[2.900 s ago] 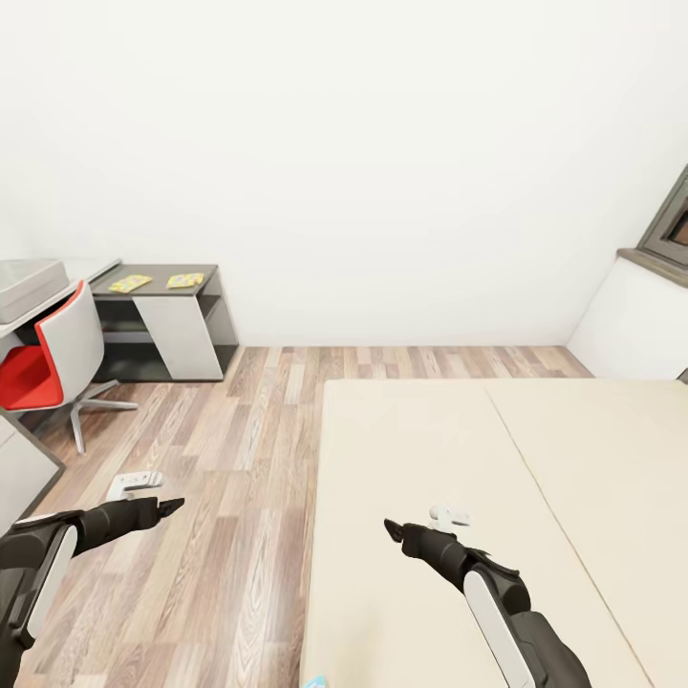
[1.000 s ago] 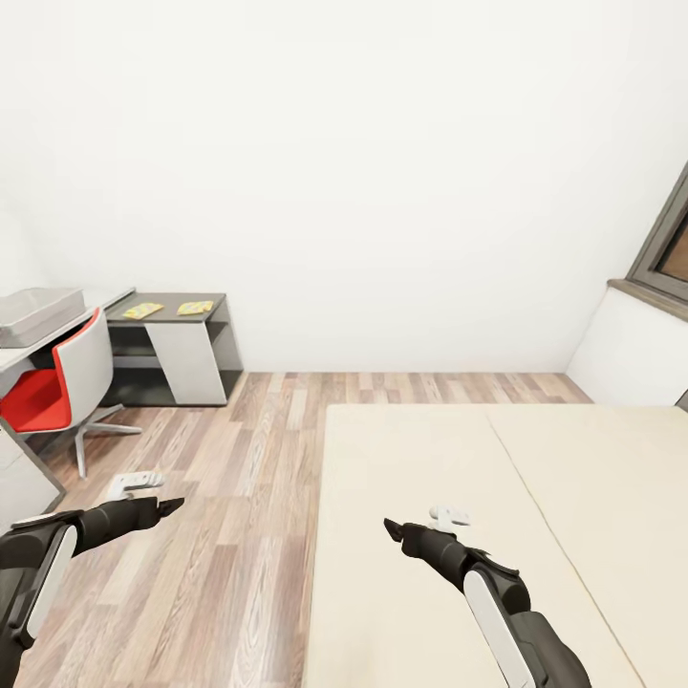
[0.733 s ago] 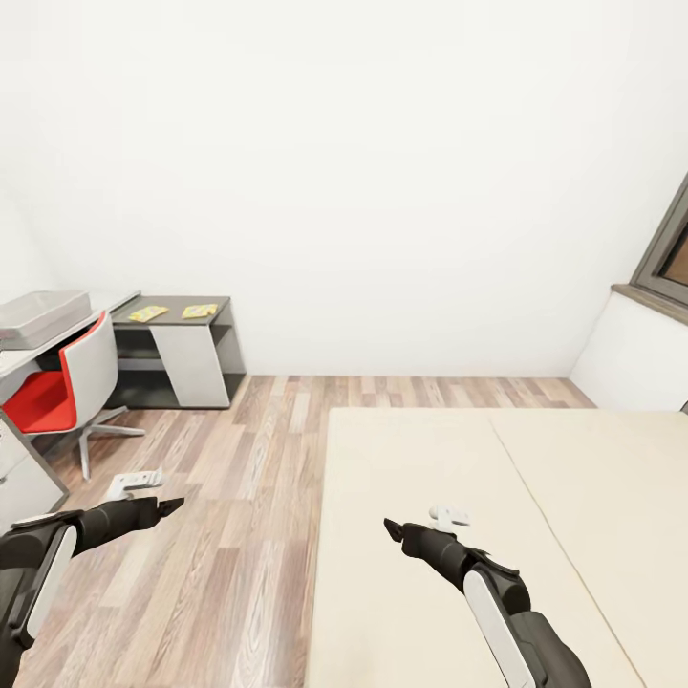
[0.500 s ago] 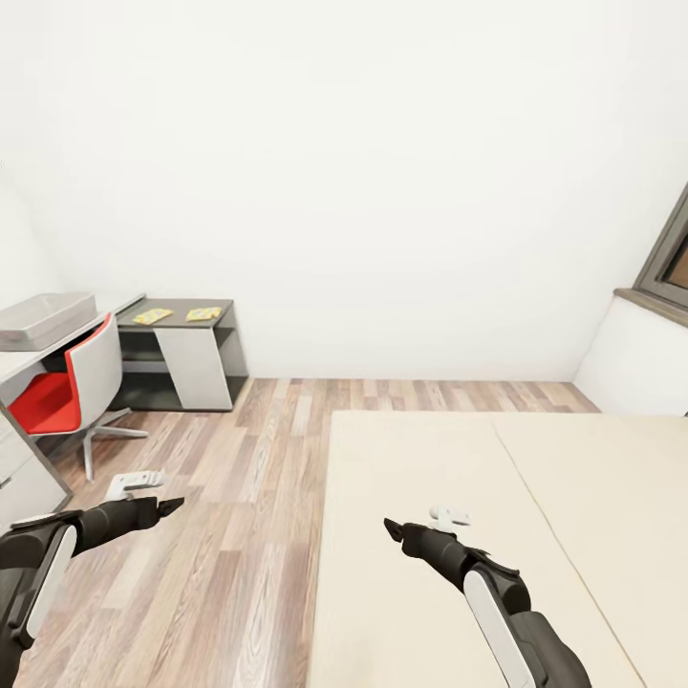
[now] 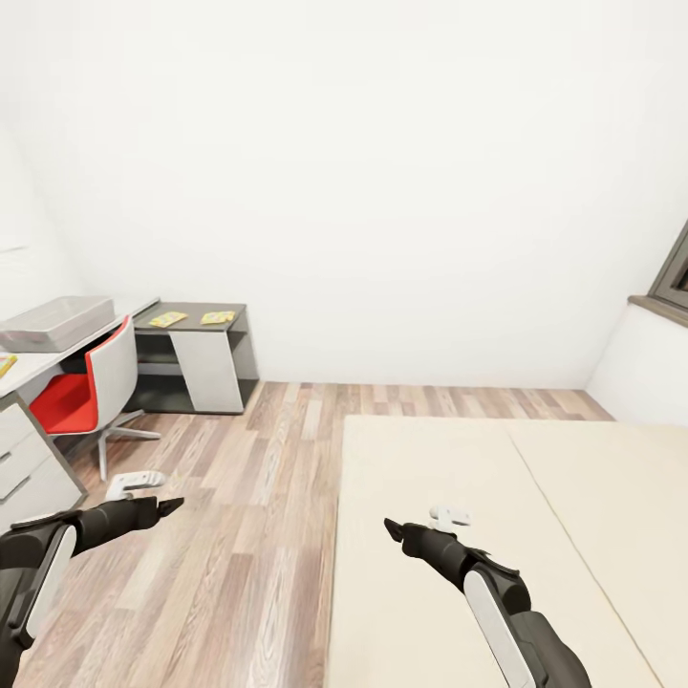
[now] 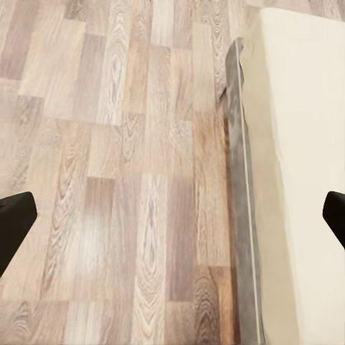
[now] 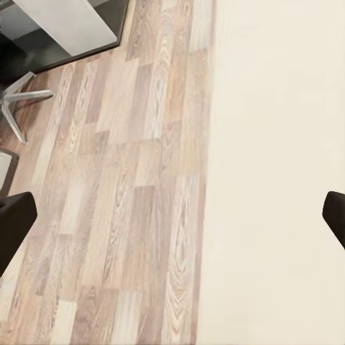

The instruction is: Put all the toys in the child's room - the three board games (two on the bed and one on the table), the two jigsaw puzzles on the table, and the tennis ball on the table - inside the toy box on the table in the child's room.

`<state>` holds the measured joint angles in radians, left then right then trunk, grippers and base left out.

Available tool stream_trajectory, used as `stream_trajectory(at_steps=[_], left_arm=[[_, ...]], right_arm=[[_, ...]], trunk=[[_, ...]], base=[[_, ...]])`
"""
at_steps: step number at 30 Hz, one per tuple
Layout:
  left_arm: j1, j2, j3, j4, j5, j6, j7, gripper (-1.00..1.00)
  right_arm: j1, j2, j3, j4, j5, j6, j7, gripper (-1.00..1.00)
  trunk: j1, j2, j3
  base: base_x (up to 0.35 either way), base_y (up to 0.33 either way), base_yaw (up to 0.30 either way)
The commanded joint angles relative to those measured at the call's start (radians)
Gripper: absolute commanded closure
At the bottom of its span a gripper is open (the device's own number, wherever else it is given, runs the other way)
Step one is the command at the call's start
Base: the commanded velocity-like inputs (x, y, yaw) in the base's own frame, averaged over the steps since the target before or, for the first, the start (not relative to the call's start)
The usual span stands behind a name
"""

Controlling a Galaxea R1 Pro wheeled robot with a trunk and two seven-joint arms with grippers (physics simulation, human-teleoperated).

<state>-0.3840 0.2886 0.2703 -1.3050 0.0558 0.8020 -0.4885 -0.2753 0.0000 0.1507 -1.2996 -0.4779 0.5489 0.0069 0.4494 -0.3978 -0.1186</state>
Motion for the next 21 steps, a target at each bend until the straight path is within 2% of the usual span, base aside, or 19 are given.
stream_trajectory(at_steps=[1, 21], left_arm=[[-0.001, 0.0, 0.001, 0.0, 0.006, 0.008, -0.001, -1.0], [-0.001, 0.0, 0.001, 0.0, 0.006, 0.008, -0.001, -1.0]], right_arm=[[-0.001, 0.0, 0.0, -0.001, -0.001, 0.005, 0.001, -1.0], [-0.001, 0.0, 0.0, 0.0, -0.001, 0.005, 0.001, -1.0]], trunk=[[0.001, -0.002, -0.002], [0.001, -0.002, -0.002]], base=[[0.0, 0.162, 0.008], [0.0, 0.187, 0.001]])
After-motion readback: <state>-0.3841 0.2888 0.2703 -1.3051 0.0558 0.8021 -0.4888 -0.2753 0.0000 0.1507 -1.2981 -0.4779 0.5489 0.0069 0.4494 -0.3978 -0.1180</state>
